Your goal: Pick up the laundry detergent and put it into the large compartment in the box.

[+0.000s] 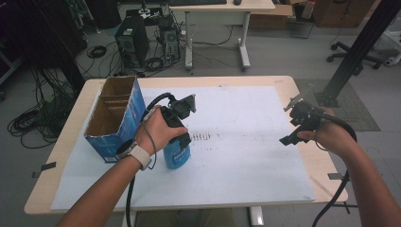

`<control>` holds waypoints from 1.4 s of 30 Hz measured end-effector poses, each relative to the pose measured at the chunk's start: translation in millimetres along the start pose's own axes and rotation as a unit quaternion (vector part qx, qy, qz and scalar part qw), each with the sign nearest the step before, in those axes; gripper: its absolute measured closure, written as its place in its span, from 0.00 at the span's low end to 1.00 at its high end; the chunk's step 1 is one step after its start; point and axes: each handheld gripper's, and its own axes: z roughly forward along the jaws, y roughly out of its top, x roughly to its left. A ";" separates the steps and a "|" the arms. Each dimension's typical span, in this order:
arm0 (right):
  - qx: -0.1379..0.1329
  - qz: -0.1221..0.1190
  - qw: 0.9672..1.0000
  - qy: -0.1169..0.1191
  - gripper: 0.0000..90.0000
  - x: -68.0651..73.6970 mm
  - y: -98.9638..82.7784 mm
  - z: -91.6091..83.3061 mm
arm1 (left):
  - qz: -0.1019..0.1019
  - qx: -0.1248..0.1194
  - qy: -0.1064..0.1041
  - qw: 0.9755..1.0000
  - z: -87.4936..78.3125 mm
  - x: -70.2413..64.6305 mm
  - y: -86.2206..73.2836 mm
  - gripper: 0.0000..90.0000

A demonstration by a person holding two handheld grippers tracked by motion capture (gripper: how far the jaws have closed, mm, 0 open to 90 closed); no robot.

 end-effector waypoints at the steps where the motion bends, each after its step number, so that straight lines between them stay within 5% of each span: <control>1: 0.000 0.000 1.000 0.000 0.12 0.0 -0.1 0.1 | 0.001 0.001 0.000 1.000 0.3 0.5 0.0 0.12; 42: -0.001 0.003 1.000 0.002 0.12 -1.6 -4.6 2.1 | -0.005 0.003 -0.002 1.000 -0.2 -0.2 -0.1 0.41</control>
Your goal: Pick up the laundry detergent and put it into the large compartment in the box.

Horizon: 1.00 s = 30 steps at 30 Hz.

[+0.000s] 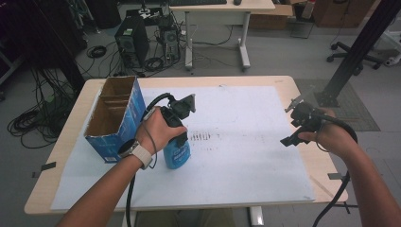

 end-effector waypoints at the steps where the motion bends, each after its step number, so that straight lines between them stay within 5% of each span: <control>1: 0.000 0.000 1.000 0.000 0.12 -0.2 -0.2 0.2 | -0.001 0.000 0.000 1.000 -0.1 0.2 -0.1 0.41; 30: -0.003 0.002 1.000 -0.001 0.12 0.0 -2.8 -1.9 | -0.009 -0.001 0.003 1.000 -11.8 0.5 -2.1 0.41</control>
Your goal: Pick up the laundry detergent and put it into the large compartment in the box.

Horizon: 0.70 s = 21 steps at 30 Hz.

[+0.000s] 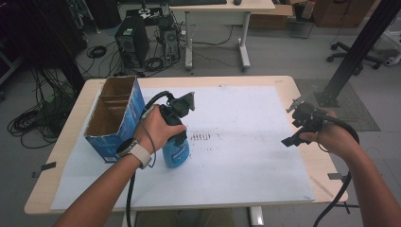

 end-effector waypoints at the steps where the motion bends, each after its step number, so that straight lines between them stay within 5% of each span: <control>1: -0.001 -0.001 1.000 0.000 0.12 0.1 0.1 0.0 | 0.000 0.000 0.000 1.000 0.0 0.0 0.0 0.41; 21: -0.002 -0.004 1.000 0.000 0.12 2.6 1.6 -1.4 | -0.005 -0.008 0.007 1.000 -34.8 -3.3 -4.7 0.41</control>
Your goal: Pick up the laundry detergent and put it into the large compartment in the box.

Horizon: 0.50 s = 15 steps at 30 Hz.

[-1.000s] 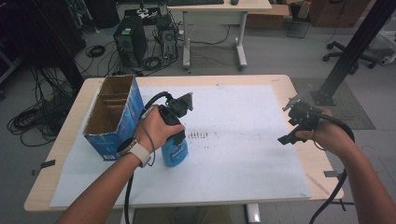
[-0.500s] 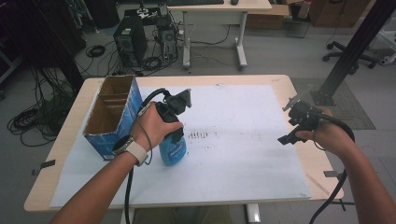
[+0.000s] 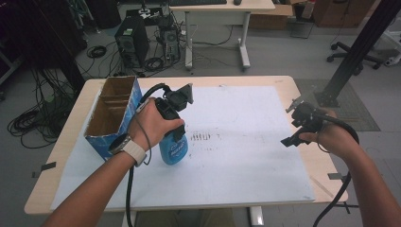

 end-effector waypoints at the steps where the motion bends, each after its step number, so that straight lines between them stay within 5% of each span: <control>1: 0.000 -0.001 1.000 0.000 0.12 0.1 0.1 0.0 | -0.002 -0.001 -0.001 1.000 -1.6 0.2 -0.2 0.41; 15: 0.000 -0.001 1.000 -0.001 0.12 0.9 0.0 -1.0 | -0.016 -0.009 0.015 1.000 -31.5 1.7 -2.4 0.41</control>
